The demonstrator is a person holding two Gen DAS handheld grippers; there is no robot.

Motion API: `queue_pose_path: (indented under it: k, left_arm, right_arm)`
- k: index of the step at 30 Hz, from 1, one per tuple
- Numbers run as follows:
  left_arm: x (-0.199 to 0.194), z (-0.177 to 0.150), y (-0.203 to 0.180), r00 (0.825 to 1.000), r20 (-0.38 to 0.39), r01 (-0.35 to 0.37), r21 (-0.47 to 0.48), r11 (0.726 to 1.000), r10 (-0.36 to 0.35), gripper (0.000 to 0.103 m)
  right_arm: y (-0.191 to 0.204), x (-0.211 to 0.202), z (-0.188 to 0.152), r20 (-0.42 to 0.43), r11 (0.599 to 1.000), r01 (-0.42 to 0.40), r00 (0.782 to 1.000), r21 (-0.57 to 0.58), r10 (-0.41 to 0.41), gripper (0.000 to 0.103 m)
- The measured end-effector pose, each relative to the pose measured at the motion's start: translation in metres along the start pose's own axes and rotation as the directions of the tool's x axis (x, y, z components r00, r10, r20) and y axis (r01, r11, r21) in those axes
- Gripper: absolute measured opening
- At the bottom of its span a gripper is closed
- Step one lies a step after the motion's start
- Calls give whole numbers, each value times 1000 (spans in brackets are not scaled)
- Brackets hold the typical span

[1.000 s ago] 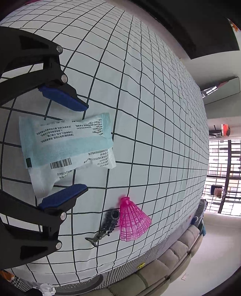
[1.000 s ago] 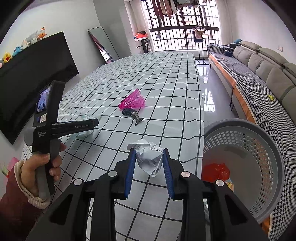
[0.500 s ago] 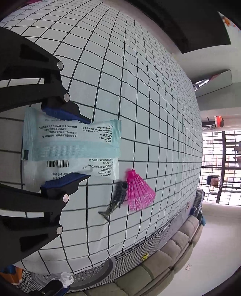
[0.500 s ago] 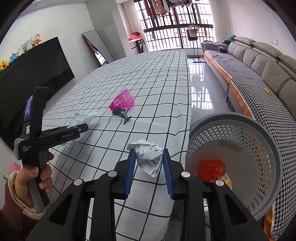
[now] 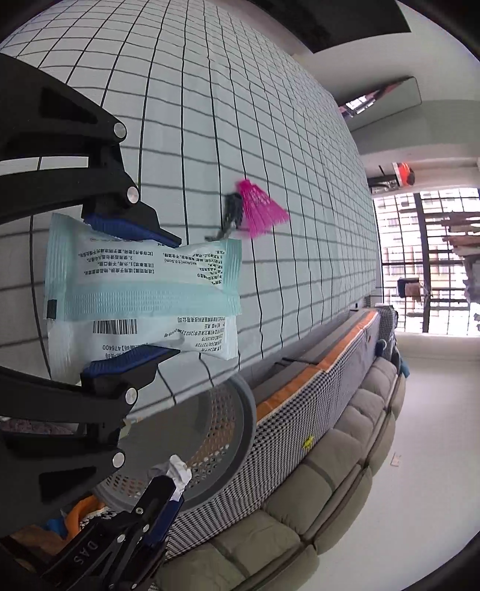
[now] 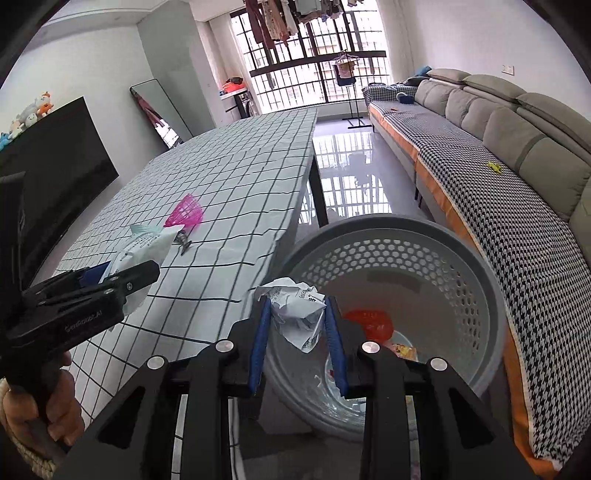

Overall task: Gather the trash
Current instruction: 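Carry foil wrapper and packet over the basket and open both grippers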

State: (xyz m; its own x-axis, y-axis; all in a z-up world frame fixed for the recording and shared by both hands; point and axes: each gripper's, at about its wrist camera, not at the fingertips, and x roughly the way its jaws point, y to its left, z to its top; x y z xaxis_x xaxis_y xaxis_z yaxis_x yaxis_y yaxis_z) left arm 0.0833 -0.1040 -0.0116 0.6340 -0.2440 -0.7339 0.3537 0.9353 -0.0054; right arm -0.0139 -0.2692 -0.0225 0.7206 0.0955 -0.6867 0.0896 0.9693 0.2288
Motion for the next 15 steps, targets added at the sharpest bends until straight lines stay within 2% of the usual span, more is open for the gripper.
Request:
queue_pose_path:
  k: [6, 15]
  left_arm:
    - [7, 1, -49, 998, -20, 61, 54, 997, -60, 51]
    - [44, -3, -100, 987, -108, 127, 87, 988, -117, 51]
  right_arm:
    - [-46, -5, -4, 1, 997, 46, 999, 58, -47, 29]
    - [-99, 6, -4, -29, 990, 83, 996, 113, -81, 29]
